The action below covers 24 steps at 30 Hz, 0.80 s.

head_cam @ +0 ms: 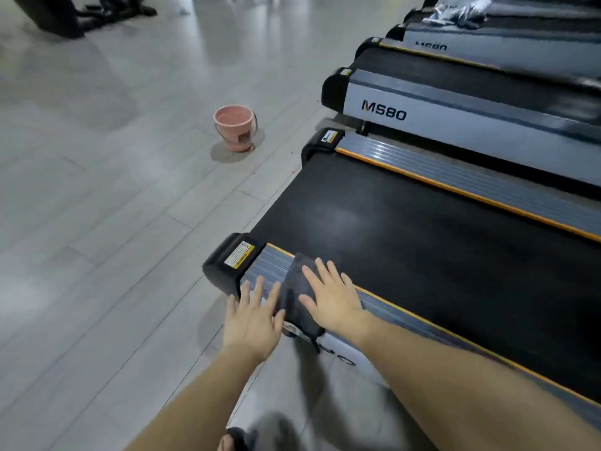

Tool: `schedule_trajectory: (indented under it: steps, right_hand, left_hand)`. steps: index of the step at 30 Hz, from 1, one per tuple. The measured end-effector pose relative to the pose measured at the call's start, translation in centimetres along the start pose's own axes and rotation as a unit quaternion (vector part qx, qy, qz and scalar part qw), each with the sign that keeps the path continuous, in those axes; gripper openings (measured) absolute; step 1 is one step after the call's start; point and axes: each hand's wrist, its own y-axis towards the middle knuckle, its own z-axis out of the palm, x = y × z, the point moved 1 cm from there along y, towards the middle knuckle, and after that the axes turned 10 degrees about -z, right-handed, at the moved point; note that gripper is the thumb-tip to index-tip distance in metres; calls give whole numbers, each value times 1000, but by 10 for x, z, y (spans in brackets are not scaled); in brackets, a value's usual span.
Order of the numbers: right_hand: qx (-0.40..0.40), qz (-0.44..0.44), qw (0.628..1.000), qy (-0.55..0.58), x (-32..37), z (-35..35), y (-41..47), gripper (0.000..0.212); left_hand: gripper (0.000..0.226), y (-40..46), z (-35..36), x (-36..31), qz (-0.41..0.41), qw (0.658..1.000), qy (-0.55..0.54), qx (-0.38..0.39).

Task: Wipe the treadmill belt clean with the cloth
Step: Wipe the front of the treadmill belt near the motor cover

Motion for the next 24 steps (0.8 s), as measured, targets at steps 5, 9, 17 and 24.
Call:
schedule_trajectory:
  steps: [5,9,17,24]
  right_hand:
    - [42,4,999,-2,-27,72,24,78]
    - [-31,42,999,2,-39,100,-4,82]
    - [-23,193,981,30,-97,96,-119,79]
    - [-79,296,951,27,-162,97,-244,47]
  left_hand:
    - [61,28,74,-8,10,999,44,8]
    - [60,32,109,-13,45,996,80,-16]
    - [62,-3,116,-111,184,980,73,12]
    - [63,-51,115,-228,253,967,27,29]
